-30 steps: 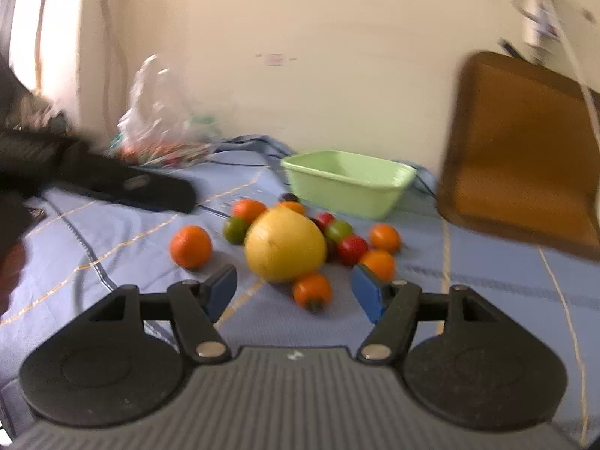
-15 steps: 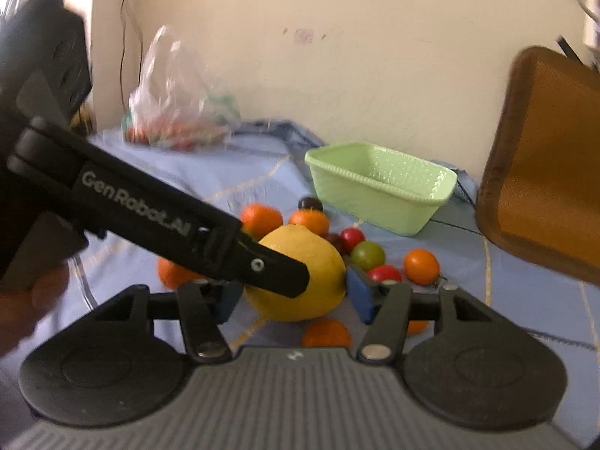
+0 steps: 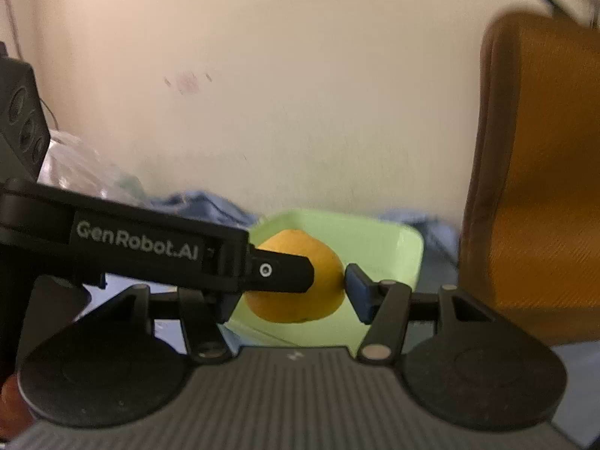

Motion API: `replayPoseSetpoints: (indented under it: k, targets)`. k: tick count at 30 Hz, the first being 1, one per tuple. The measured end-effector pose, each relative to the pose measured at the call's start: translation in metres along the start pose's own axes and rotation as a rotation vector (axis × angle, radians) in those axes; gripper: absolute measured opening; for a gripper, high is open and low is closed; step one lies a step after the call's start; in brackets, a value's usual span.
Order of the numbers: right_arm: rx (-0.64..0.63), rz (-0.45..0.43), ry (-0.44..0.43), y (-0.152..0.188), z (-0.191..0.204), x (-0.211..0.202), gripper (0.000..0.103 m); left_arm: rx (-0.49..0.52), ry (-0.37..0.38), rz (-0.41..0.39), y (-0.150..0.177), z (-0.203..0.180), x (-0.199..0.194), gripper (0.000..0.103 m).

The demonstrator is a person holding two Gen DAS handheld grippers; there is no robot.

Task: Organize fruits
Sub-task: 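Carry the grapefruit into the green basket and open the left gripper, then grasp a mandarin with the left gripper while the right gripper grasps an orange cherry tomato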

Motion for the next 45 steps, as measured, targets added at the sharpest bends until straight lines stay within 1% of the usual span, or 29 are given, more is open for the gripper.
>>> replayPoseSetpoints:
  k: [2, 4, 5, 7, 9, 11, 13, 15, 16, 18, 21, 23, 25, 26, 27, 28, 29, 31, 32, 33, 34, 35, 36, 37, 38, 41, 45]
  targets:
    - [0.013, 0.034, -0.001, 0.006, -0.003, 0.012, 0.061, 0.001, -0.017, 0.017, 0.001, -0.001, 0.010, 0.059]
    - [0.020, 0.061, 0.006, 0.013, -0.004, 0.016, 0.062, 0.011, -0.010, 0.021, 0.004, -0.005, 0.012, 0.061]
    - [0.022, 0.066, 0.010, 0.012, -0.005, 0.018, 0.062, 0.025, -0.008, 0.013, 0.006, -0.009, 0.009, 0.064]
    - [0.013, 0.041, 0.013, 0.017, 0.000, 0.008, 0.064, 0.044, -0.003, -0.002, 0.007, -0.014, 0.001, 0.067]
    - [-0.003, 0.012, 0.027, 0.017, 0.004, -0.006, 0.067, 0.052, 0.003, -0.025, 0.013, -0.020, -0.016, 0.067]
    - [-0.014, -0.034, 0.034, 0.015, 0.002, -0.024, 0.067, 0.045, 0.034, -0.064, 0.020, -0.024, -0.040, 0.068]
    - [-0.013, -0.073, 0.028, 0.024, 0.005, -0.048, 0.067, 0.048, 0.077, -0.114, 0.037, -0.028, -0.070, 0.072]
    - [-0.004, -0.099, 0.009, 0.042, 0.010, -0.073, 0.066, 0.066, 0.091, -0.176, 0.058, -0.031, -0.101, 0.079]
    - [0.003, -0.111, -0.006, 0.056, 0.014, -0.087, 0.066, 0.077, 0.083, -0.207, 0.071, -0.030, -0.114, 0.080]
    - [0.008, -0.110, -0.023, 0.083, 0.020, -0.106, 0.066, 0.101, 0.039, -0.268, 0.100, -0.026, -0.140, 0.084]
    - [0.020, -0.112, -0.044, 0.130, 0.031, -0.129, 0.066, 0.105, -0.078, -0.337, 0.142, -0.016, -0.163, 0.087]
    - [0.035, -0.121, -0.039, 0.154, 0.037, -0.140, 0.067, 0.081, -0.124, -0.337, 0.168, -0.006, -0.165, 0.087]
    - [0.083, -0.084, -0.029, 0.173, 0.037, -0.140, 0.067, 0.067, -0.148, -0.319, 0.188, -0.002, -0.162, 0.087]
    - [0.115, -0.059, -0.038, 0.178, 0.037, -0.139, 0.066, 0.063, -0.161, -0.304, 0.196, -0.001, -0.156, 0.087]
    - [0.143, -0.039, -0.052, 0.182, 0.037, -0.138, 0.066, 0.062, -0.175, -0.287, 0.202, -0.002, -0.151, 0.087]
    - [0.149, -0.044, -0.049, 0.183, 0.038, -0.141, 0.066, 0.066, -0.187, -0.271, 0.207, -0.002, -0.145, 0.087]
    - [0.140, -0.061, -0.026, 0.182, 0.039, -0.143, 0.066, 0.073, -0.205, -0.262, 0.212, -0.002, -0.139, 0.086]
    - [0.114, -0.063, 0.002, 0.183, 0.044, -0.143, 0.064, 0.087, -0.251, -0.266, 0.217, 0.001, -0.129, 0.086]
    - [0.104, -0.059, 0.006, 0.183, 0.045, -0.142, 0.061, 0.085, -0.270, -0.259, 0.223, 0.006, -0.124, 0.085]
    - [0.098, -0.058, 0.012, 0.184, 0.045, -0.142, 0.061, 0.074, -0.270, -0.238, 0.226, 0.009, -0.121, 0.081]
    - [0.098, -0.059, 0.022, 0.184, 0.044, -0.142, 0.061, 0.070, -0.263, -0.252, 0.225, 0.009, -0.123, 0.082]
    - [0.102, -0.058, 0.030, 0.186, 0.043, -0.142, 0.059, 0.065, -0.269, -0.266, 0.225, 0.010, -0.125, 0.085]
    - [0.109, -0.054, 0.037, 0.185, 0.042, -0.141, 0.054, 0.060, -0.280, -0.271, 0.226, 0.011, -0.127, 0.085]
    - [0.117, -0.041, 0.047, 0.184, 0.041, -0.138, 0.052, 0.053, -0.289, -0.269, 0.226, 0.011, -0.126, 0.085]
    - [0.120, -0.028, 0.057, 0.187, 0.038, -0.135, 0.048, 0.049, -0.293, -0.262, 0.224, 0.012, -0.124, 0.085]
    - [0.120, -0.017, 0.051, 0.184, 0.037, -0.128, 0.048, 0.067, -0.307, -0.261, 0.219, 0.011, -0.120, 0.085]
    - [0.085, -0.006, 0.049, 0.174, 0.044, -0.118, 0.048, 0.137, -0.332, -0.280, 0.207, 0.001, -0.116, 0.089]
Point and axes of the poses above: each gripper's, at about its wrist camera, not at the fingertips, and x roughly the way its jaws point, z to its left, y to its underside, the point moved 7 cm from there along x, roughly the way its jaws point, and after that the axes turned 10 degrees about z, right-handed, at the moved point
